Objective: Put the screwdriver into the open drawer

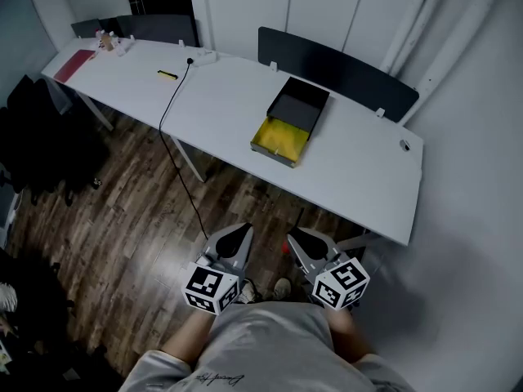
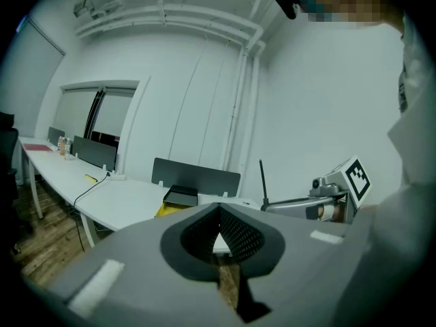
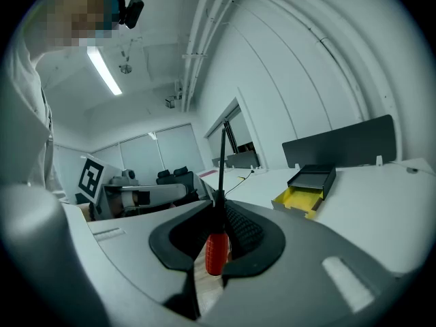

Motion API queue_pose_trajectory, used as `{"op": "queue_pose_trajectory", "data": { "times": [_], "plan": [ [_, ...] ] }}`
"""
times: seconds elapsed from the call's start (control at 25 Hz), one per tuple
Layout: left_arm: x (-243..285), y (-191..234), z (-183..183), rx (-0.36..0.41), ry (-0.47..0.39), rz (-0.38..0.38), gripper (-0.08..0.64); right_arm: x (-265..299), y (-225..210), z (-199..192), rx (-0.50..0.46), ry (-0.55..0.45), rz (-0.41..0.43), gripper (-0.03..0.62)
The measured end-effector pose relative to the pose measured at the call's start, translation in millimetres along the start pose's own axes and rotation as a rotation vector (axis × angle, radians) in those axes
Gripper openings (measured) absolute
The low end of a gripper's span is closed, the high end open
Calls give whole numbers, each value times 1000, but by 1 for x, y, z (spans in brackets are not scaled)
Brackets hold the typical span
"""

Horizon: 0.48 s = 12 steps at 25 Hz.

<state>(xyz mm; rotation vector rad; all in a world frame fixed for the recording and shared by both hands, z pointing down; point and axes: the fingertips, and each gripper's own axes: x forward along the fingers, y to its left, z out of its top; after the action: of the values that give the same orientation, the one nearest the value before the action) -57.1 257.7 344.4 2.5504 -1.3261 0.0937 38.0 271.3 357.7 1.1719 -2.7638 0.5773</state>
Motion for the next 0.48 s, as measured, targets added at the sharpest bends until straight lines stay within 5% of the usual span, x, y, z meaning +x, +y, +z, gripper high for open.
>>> {"op": "queue_pose_trajectory", "data": {
  "times": [0.48],
  "plan": [
    [-21, 30, -1, 9, -5, -45, 0, 20, 25, -1, -24, -11, -46, 74]
  ]
}}
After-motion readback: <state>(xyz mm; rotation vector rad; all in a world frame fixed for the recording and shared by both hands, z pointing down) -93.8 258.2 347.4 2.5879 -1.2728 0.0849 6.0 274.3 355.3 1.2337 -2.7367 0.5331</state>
